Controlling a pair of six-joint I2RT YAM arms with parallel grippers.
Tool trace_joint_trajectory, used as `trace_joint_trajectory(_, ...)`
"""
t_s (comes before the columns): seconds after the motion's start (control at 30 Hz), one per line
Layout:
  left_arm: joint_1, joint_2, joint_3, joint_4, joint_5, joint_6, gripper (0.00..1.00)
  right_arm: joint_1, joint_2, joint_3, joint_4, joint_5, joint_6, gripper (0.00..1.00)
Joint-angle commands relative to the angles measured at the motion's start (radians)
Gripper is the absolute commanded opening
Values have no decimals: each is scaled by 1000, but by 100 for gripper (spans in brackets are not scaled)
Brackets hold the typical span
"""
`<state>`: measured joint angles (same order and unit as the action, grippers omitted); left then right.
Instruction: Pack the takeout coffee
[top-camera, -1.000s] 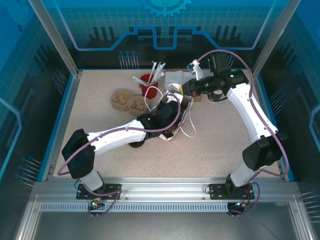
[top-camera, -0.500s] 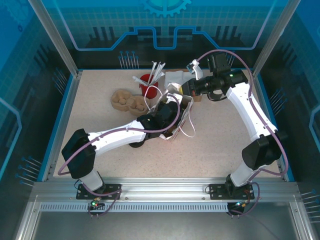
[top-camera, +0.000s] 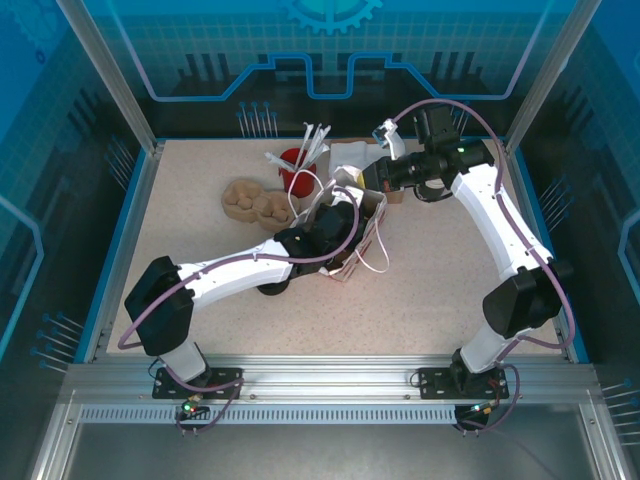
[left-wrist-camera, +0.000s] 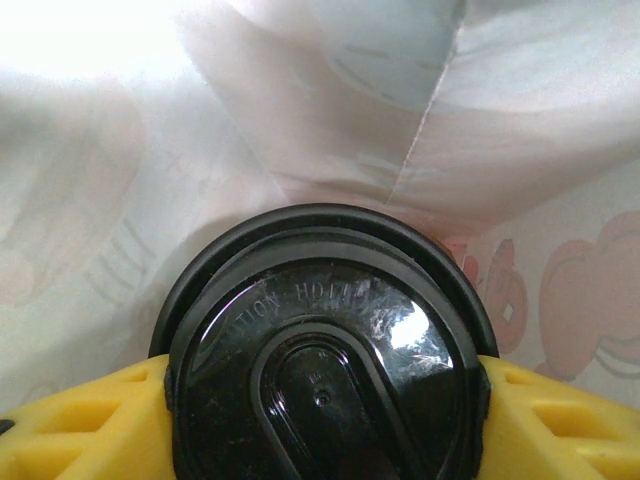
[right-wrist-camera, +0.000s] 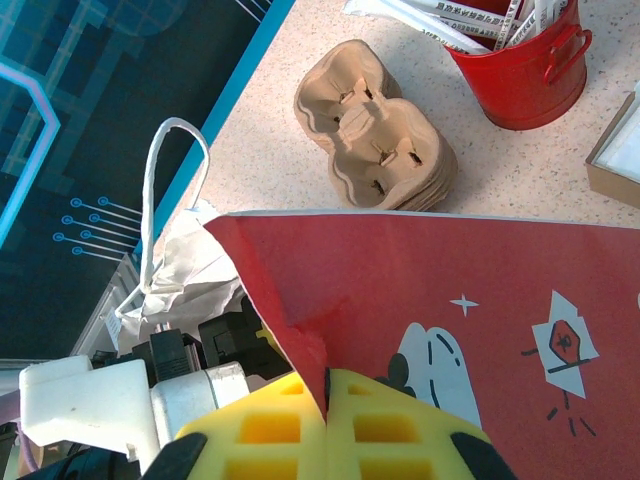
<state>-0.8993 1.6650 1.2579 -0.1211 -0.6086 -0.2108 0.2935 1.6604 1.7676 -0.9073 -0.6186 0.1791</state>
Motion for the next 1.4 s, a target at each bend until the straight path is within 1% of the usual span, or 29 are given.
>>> trace_joint_trajectory(0.0,5,-39,-18,15,11,-20,64,2,6,27,-5,-35,-16,0)
trace_joint_trajectory(0.23,2,-81,-28,-6,-1,-21,63,-3,12,39,-17,-42,-58,0)
trace_joint_trajectory(0.43,-8,-100,-37,1,-35,-3,64,-7,3,38,-9,-65,-87,0)
trace_joint_trajectory(0.83,-9,-63,-30,0,-52,4,64,-10,-9,11,-3,-100,-126,0)
trace_joint_trajectory(1.37,2,-40,-64,89,-60,32,64,-4,27,43,-33,-156,-131,0)
